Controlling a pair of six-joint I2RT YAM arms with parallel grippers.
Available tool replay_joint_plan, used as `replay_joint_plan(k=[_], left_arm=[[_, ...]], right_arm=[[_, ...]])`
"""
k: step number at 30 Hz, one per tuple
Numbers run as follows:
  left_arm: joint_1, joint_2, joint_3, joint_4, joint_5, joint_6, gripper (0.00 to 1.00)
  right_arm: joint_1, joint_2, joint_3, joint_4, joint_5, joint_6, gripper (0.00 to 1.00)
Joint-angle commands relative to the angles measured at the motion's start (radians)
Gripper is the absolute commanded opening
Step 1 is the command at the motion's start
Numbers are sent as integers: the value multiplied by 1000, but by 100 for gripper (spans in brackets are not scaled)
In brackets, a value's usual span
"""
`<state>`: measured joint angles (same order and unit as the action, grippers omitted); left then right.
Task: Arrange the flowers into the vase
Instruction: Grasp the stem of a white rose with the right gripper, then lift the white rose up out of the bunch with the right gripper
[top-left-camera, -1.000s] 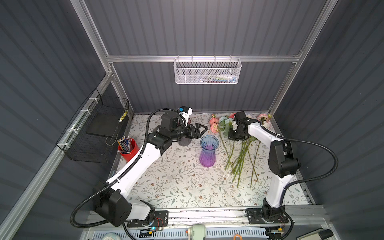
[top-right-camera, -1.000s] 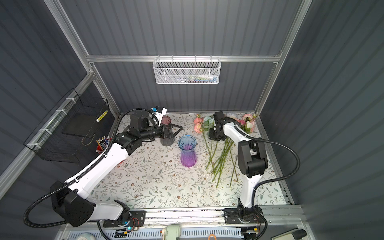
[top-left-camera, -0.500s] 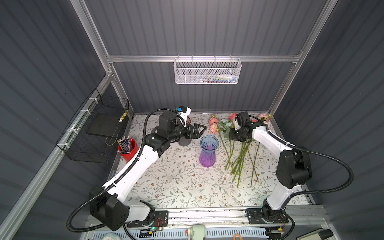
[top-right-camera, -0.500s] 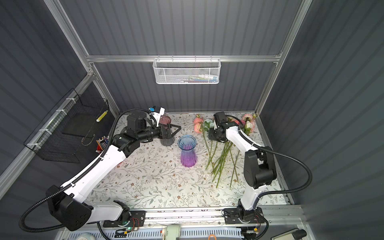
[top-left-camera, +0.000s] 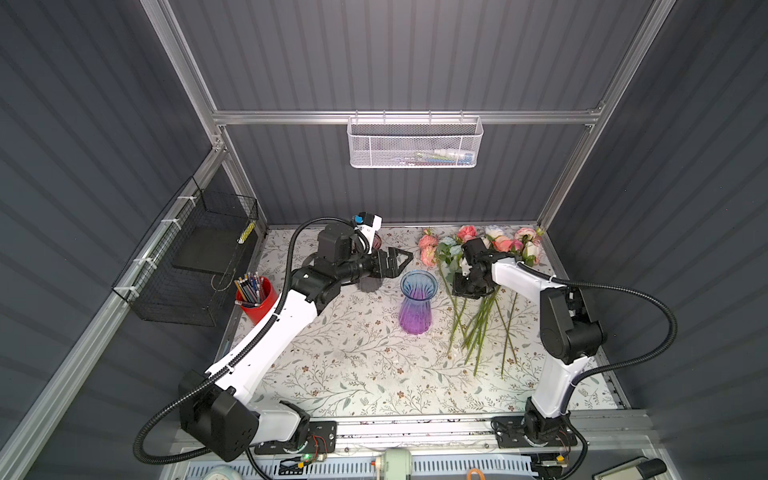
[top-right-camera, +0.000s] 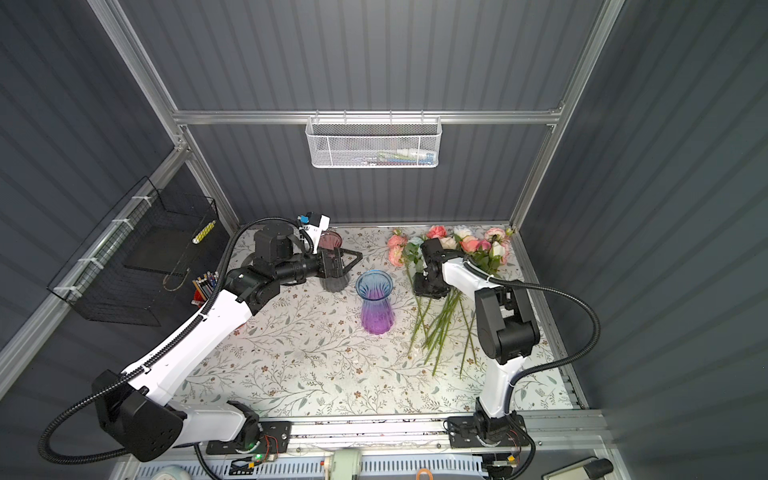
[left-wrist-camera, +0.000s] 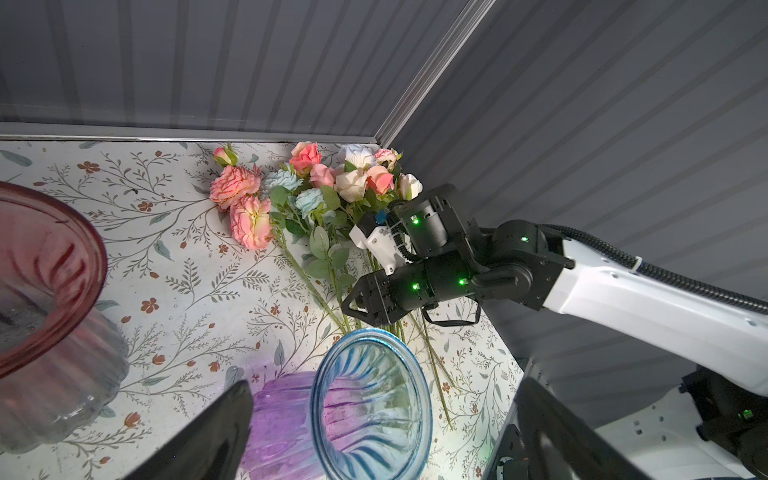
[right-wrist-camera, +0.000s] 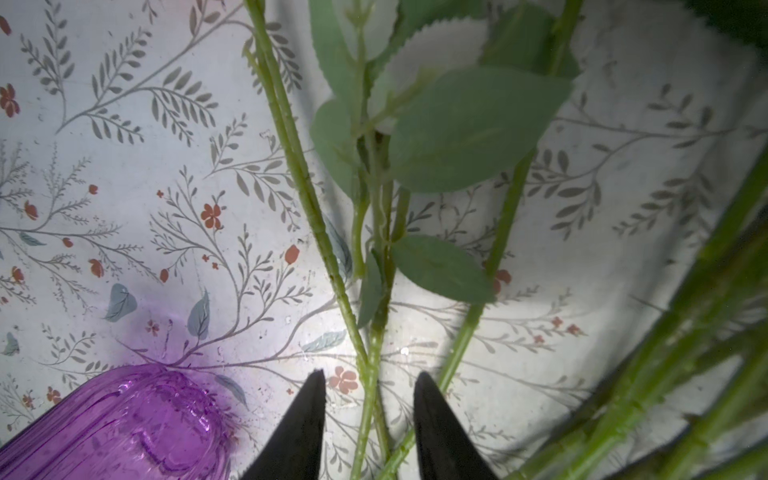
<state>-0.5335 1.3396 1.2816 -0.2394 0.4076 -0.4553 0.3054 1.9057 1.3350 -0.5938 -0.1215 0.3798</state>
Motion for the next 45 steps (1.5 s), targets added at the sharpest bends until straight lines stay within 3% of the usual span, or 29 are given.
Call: replay_joint_plan(k=[1, 9, 13, 16, 28, 37, 44, 45], left_arm=[[3, 7, -2, 2, 6, 11, 99], [3, 6, -1, 2, 8, 10, 99], [3, 0, -2, 0, 4, 13, 99], [3, -2, 0, -1, 3, 12, 99], [3, -16, -6, 14, 12, 0, 99], [3, -48, -30, 53, 9, 16, 99], [3, -121, -61, 76, -70, 46, 99], [3, -134, -72, 82, -130, 48, 99]], right_arm=[[3, 59, 51, -7, 2, 9, 36], [-3, 151, 152, -43, 34, 16, 26], [-5, 137, 152, -47, 40, 11, 8], [-5, 62, 114, -24, 55, 17, 1], [18, -288, -6, 41, 33, 23, 0], [35, -545, -64, 93, 113, 9, 0], [46, -737, -128, 191, 160, -7, 0], [50, -756, -129, 199, 166, -11, 0]])
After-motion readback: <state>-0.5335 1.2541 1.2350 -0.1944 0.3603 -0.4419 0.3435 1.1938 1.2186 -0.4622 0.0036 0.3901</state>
